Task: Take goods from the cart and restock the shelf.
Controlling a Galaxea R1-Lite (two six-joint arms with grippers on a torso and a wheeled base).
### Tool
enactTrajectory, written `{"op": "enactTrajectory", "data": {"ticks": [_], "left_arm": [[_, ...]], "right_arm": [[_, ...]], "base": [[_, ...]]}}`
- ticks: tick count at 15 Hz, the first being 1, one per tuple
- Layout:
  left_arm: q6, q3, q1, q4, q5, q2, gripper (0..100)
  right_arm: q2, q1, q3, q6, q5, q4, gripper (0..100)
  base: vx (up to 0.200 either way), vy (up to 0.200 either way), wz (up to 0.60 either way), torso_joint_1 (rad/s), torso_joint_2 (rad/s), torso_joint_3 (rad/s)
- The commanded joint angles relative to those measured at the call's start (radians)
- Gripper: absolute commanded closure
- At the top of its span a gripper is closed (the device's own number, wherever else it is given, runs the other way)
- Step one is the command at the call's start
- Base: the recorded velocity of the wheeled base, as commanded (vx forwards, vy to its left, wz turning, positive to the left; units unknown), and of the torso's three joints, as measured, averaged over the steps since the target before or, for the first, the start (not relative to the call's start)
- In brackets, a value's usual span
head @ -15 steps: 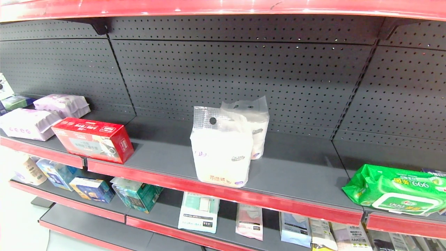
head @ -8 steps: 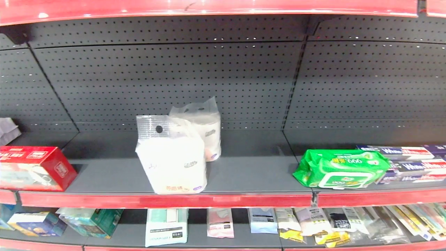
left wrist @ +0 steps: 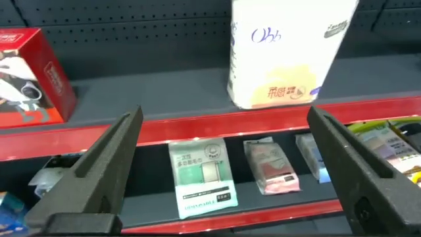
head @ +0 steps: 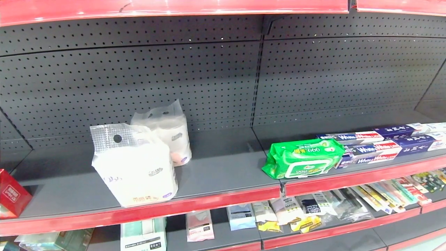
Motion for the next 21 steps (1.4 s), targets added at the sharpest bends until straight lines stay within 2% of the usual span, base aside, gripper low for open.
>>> {"op": "enactTrajectory", "data": {"ticks": [1, 2, 3, 4, 5, 6, 7, 8, 9, 10, 11, 14, 17, 18, 19, 21], "left_arm": [[-0.041, -0.226, 0.002, 0.030, 0.010, 0.191, 0], [-0.191, -0.436, 0.005, 0.043, 0.023, 0.437, 0], [-0.183, -0.516, 0.016, 0.046, 0.045, 0.549, 0], [-0.169, -0.553, 0.067, 0.044, 0.117, 0.664, 0], [-0.156, -0.576, 0.156, 0.044, 0.171, 0.779, 0], [-0.139, -0.591, 0.240, 0.046, 0.171, 0.852, 0], [-0.093, -0.604, 0.309, 0.046, 0.157, 0.932, 0], [-0.077, -0.599, 0.329, 0.046, 0.135, 0.966, 0], [-0.073, -0.593, 0.352, 0.047, 0.075, 1.017, 0], [-0.073, -0.587, 0.361, 0.047, 0.057, 1.035, 0], [-0.071, -0.570, 0.398, 0.046, 0.029, 1.087, 0], [-0.068, -0.548, 0.409, 0.046, 0.026, 1.175, 0], [-0.015, -0.542, 0.406, 0.043, 0.017, 1.257, 0], [0.035, -0.550, 0.406, 0.032, 0.017, 1.307, 0], [0.062, -0.551, 0.406, 0.003, 0.019, 1.353, 0], [0.070, -0.550, 0.395, -0.068, 0.017, 1.428, 0]], "right_arm": [[0.000, 0.000, 0.000, -0.001, 0.000, 0.000, 0], [0.000, 0.000, 0.000, -0.001, 0.000, 0.000, 0], [0.000, 0.000, 0.000, -0.001, 0.000, 0.000, 0], [0.000, 0.000, 0.000, -0.001, 0.000, 0.000, 0], [0.000, 0.000, 0.000, -0.001, 0.000, 0.000, 0], [0.000, -0.001, 0.000, -0.001, 0.000, 0.000, 0], [0.000, 0.000, 0.000, -0.001, 0.000, 0.000, 0], [0.000, 0.000, 0.000, -0.001, 0.000, 0.000, 0], [0.000, -0.001, 0.000, -0.001, 0.000, 0.000, 0], [0.000, 0.000, 0.000, -0.001, 0.000, 0.000, 0], [0.000, 0.000, 0.000, -0.001, 0.000, 0.000, 0], [0.000, 0.000, 0.000, -0.001, 0.000, 0.000, 0], [0.000, 0.000, 0.000, -0.001, 0.000, 0.000, 0], [0.000, 0.000, 0.000, -0.001, 0.000, 0.000, 0], [0.000, -0.001, 0.000, -0.001, 0.000, 0.000, 0], [0.000, 0.000, -0.002, -0.001, 0.000, 0.000, 0]], "base": [[0.000, 0.000, 0.00, 0.000, 0.00, 0.000], [0.000, 0.000, 0.00, 0.000, 0.00, 0.000], [0.000, 0.000, 0.00, 0.000, 0.00, 0.000], [0.000, 0.000, 0.00, 0.000, 0.00, 0.000], [0.000, 0.000, 0.00, 0.000, 0.00, 0.000], [0.000, 0.000, 0.00, 0.000, 0.00, 0.000], [0.000, 0.000, 0.00, 0.000, 0.00, 0.000], [0.000, 0.000, 0.00, 0.000, 0.00, 0.000], [0.000, 0.000, 0.00, 0.000, 0.00, 0.000], [0.000, 0.000, 0.00, 0.000, 0.00, 0.000], [0.000, 0.000, 0.00, 0.000, 0.00, 0.000], [0.000, 0.000, 0.00, 0.000, 0.00, 0.000], [0.000, 0.000, 0.00, 0.000, 0.00, 0.000], [0.000, 0.000, 0.00, 0.000, 0.00, 0.000], [0.000, 0.000, 0.00, 0.000, 0.00, 0.000], [0.000, 0.000, 0.00, 0.000, 0.00, 0.000]]}}
